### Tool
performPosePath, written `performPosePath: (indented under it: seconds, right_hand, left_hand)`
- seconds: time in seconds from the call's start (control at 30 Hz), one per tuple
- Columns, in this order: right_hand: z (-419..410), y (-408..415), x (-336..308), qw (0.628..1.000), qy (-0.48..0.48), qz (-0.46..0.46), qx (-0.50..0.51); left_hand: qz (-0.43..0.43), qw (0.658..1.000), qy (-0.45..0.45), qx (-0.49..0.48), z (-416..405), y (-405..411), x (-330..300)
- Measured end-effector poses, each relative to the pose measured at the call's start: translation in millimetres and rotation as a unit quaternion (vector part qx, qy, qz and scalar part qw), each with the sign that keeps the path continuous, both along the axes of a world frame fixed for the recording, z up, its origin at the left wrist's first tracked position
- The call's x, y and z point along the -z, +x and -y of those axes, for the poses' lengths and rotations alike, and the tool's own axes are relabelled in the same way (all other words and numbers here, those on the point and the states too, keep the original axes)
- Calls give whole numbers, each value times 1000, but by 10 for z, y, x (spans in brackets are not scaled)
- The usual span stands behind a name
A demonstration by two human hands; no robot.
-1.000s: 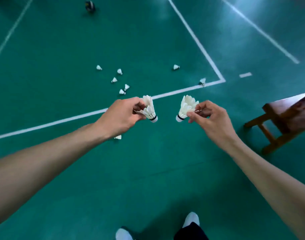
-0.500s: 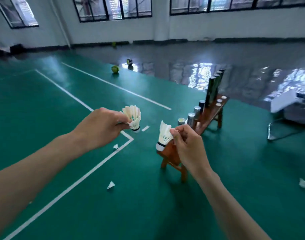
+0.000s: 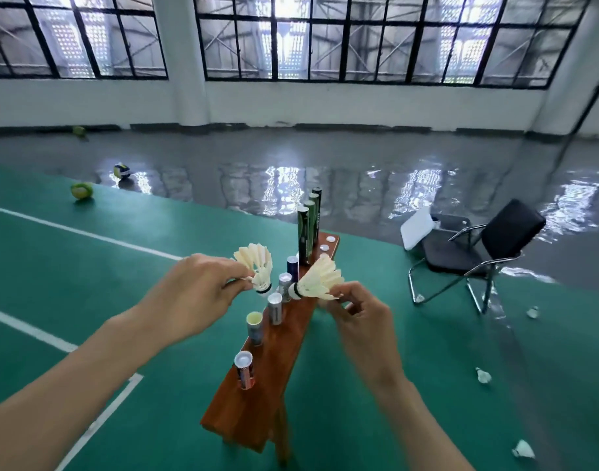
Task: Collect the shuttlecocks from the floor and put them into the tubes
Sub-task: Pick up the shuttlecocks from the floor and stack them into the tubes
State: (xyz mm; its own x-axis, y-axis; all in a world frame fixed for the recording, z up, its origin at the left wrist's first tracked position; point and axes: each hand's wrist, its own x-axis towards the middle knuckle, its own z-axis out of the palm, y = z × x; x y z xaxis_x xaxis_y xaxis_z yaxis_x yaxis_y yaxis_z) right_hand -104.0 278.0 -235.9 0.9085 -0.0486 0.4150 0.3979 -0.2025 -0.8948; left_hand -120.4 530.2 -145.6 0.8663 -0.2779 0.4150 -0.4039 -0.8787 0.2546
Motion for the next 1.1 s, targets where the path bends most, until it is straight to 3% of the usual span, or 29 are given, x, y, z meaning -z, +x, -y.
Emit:
performPosePath:
  seconds: [0.2, 0.37, 0.57, 0.83, 0.97, 1.1]
  right_hand:
    - [130, 1376, 64, 993, -14, 47, 107]
    - [449, 2333, 272, 985, -31, 34, 168]
    - [1070, 3748, 544, 990, -32, 11, 136]
    - [1709, 5737, 758, 997, 42, -49, 51]
    - [1645, 6737, 851, 993, 63, -100, 21]
    - [1398, 7695, 1023, 991, 80, -92, 50]
  left_hand:
    - [-13, 999, -49, 19, 62, 1596, 56]
    - [-26, 996, -76, 38, 458, 2785, 233]
    - [-42, 998, -53, 3, 1040, 4272, 565]
    - [-175, 964, -91, -178, 1472, 5957, 1184]
    - [-164, 953, -129, -219, 1427, 6632, 1381]
    - [-137, 952, -144, -235, 1242, 7410, 1661]
